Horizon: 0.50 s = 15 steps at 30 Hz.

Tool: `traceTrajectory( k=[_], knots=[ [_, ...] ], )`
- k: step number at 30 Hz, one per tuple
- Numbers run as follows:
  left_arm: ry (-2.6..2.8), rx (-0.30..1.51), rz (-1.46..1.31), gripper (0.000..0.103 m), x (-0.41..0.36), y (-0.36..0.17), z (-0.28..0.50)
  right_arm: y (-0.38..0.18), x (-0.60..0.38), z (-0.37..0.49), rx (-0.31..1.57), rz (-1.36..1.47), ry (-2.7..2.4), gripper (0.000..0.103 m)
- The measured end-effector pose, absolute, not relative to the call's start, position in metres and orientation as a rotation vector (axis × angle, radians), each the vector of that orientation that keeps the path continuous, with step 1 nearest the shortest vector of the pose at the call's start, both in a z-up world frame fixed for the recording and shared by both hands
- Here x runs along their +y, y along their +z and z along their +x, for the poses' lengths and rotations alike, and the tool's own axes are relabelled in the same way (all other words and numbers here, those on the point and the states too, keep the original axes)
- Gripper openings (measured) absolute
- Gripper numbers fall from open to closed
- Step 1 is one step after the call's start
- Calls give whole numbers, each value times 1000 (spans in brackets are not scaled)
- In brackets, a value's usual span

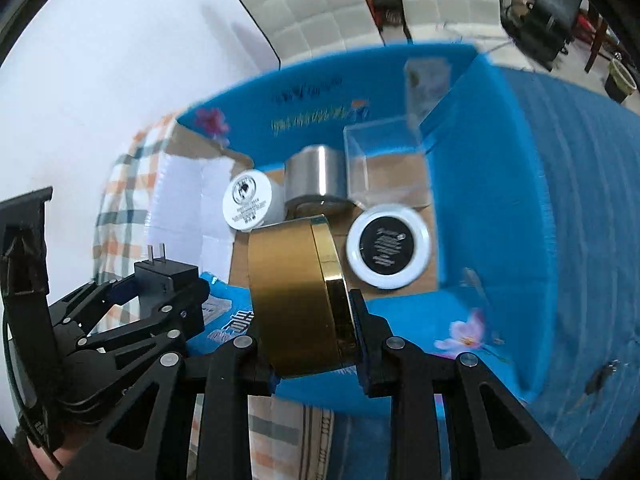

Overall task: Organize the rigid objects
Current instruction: 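Carry the charger and tape roll over the blue box with both grippers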

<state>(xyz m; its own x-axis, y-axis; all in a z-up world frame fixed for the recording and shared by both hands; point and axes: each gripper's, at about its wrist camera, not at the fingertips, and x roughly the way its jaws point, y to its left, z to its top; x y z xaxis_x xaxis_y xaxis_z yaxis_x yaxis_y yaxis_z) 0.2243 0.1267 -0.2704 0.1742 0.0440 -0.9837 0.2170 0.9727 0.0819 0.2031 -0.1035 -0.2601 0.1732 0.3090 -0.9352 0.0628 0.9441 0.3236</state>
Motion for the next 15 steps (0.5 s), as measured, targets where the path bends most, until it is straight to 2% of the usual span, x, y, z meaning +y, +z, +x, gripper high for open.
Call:
traceTrajectory(
  k=[7, 15],
  knots=[
    [-140, 1471, 264, 56, 119, -307, 237, -315, -85, 225, 1479, 325, 169, 30],
    [-150, 1510, 264, 57, 116, -325, 251, -348, -83, 237, 1532, 349, 178, 30]
  ],
)
